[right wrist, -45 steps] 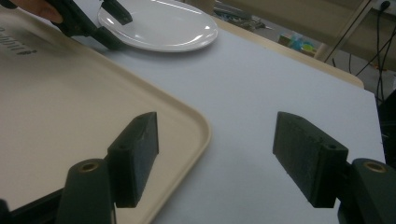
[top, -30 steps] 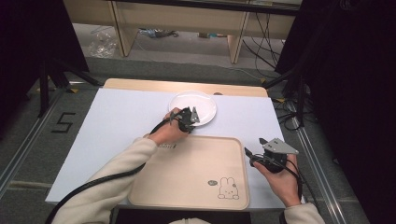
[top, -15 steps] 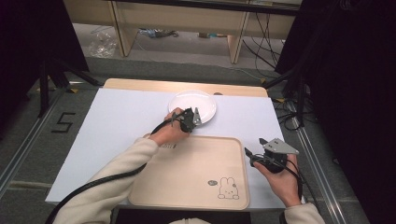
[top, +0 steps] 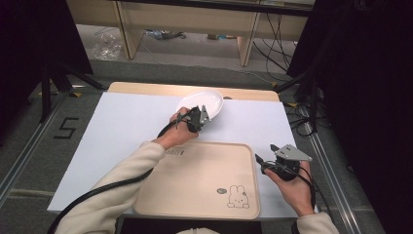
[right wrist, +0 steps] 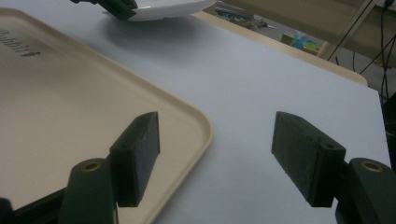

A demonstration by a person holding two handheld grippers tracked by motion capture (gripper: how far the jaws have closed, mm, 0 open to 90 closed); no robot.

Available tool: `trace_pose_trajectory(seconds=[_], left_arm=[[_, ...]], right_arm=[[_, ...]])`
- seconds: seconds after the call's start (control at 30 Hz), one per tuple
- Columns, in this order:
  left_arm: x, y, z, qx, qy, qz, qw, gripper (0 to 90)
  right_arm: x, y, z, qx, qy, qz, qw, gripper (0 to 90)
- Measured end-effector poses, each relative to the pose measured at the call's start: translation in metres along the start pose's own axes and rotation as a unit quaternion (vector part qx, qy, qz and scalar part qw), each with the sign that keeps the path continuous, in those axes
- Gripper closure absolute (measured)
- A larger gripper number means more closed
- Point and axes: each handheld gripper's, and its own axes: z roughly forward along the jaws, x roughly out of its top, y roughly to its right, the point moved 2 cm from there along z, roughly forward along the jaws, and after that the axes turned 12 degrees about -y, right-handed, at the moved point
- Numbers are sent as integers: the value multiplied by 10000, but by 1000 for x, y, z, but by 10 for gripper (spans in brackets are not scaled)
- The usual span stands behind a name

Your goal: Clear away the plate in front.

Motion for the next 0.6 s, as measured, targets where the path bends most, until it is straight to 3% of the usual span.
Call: trace_pose_trajectory(seconds=[0.17,0.6], left_arm=[[1,2,-3,72,35,-136,9999,854],[0,3,-6,109,127,-192,9997,871]], right_arm=[[0,0,0,-12,4,3,10000,335],[0,0,0,1,10,15,10000,340]])
